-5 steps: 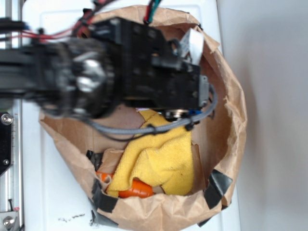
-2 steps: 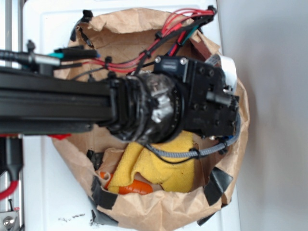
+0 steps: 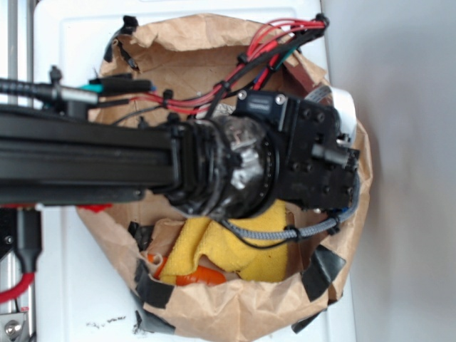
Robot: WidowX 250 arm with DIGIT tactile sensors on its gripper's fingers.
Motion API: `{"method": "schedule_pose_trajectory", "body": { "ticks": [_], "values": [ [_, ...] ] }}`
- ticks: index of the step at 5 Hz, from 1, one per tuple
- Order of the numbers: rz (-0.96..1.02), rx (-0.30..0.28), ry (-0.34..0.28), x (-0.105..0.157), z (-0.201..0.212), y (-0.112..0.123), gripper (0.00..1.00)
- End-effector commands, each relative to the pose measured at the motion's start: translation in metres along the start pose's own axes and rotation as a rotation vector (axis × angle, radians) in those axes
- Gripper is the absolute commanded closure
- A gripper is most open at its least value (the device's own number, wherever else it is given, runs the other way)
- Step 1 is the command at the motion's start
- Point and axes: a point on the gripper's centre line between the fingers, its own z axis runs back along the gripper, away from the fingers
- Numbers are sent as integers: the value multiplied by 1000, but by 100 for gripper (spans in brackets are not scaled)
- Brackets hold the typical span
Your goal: Grab the white paper.
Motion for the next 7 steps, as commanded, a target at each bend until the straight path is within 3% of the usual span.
{"method": "schedule_pose_trajectory", "body": {
  "ticks": [1, 3, 4, 6, 7],
  "values": [
    [-72, -128, 119, 34, 40, 49, 0],
    [-80, -214, 102, 34, 28, 77, 0],
    [-61, -212, 56, 27, 13, 73, 0],
    [6, -116, 19, 21, 6, 49, 0],
    [42, -57, 14, 18, 0, 43, 100]
  ]
}}
